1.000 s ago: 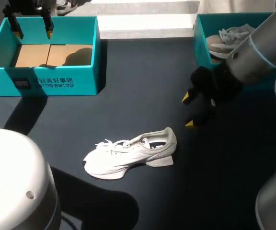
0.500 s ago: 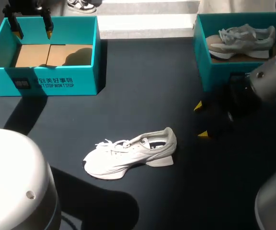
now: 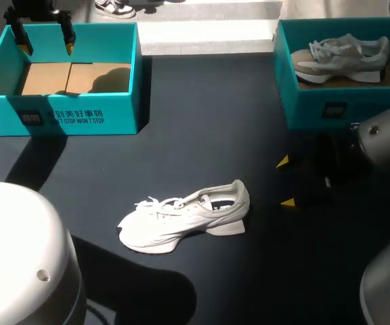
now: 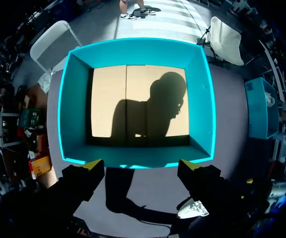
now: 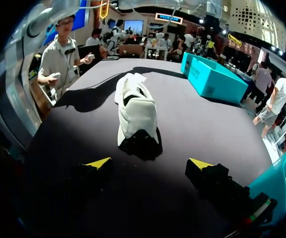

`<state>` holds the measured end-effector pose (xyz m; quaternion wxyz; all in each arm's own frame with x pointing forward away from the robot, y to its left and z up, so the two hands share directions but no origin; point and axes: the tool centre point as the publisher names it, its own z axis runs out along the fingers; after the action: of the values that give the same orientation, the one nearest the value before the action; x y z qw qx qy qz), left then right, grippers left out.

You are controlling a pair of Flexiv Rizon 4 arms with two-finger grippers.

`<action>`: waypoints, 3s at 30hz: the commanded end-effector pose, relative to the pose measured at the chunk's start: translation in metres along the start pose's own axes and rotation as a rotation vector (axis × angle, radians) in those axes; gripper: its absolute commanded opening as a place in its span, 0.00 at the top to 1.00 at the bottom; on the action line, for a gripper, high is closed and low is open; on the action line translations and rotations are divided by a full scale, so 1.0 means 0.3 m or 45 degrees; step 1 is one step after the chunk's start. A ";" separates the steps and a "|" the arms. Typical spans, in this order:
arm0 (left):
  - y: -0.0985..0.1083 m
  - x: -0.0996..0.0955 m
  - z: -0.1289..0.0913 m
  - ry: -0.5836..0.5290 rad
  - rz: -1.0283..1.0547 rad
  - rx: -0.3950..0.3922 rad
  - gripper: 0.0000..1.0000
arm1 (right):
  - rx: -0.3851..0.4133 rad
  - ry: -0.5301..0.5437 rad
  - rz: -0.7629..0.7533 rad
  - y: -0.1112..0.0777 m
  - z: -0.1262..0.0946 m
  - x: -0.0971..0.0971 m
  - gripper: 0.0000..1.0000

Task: Take the shoe out of the shoebox, open the shoe tongue, remove and reinsert the insole, then place the shoe into the shoebox

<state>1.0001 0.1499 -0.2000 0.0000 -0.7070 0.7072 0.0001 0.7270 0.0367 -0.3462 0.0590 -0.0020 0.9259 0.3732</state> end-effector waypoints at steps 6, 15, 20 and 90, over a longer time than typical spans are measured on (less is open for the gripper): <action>0.000 0.000 0.000 0.000 0.000 0.000 0.00 | 0.004 0.001 -0.001 0.003 0.000 -0.001 0.00; 0.000 0.000 0.000 0.000 0.000 0.000 0.00 | -0.039 -0.050 -0.034 -0.011 0.043 0.016 0.00; 0.000 0.000 0.000 0.000 0.000 0.000 0.00 | -0.053 -0.051 -0.039 0.000 0.086 0.046 0.00; 0.000 0.000 0.000 0.000 0.000 0.000 0.00 | -0.285 0.154 0.007 0.131 0.483 0.135 1.00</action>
<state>1.0001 0.1499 -0.2000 0.0000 -0.7070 0.7072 0.0001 0.7024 0.1643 -0.4228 0.0005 -0.0297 0.8794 0.4752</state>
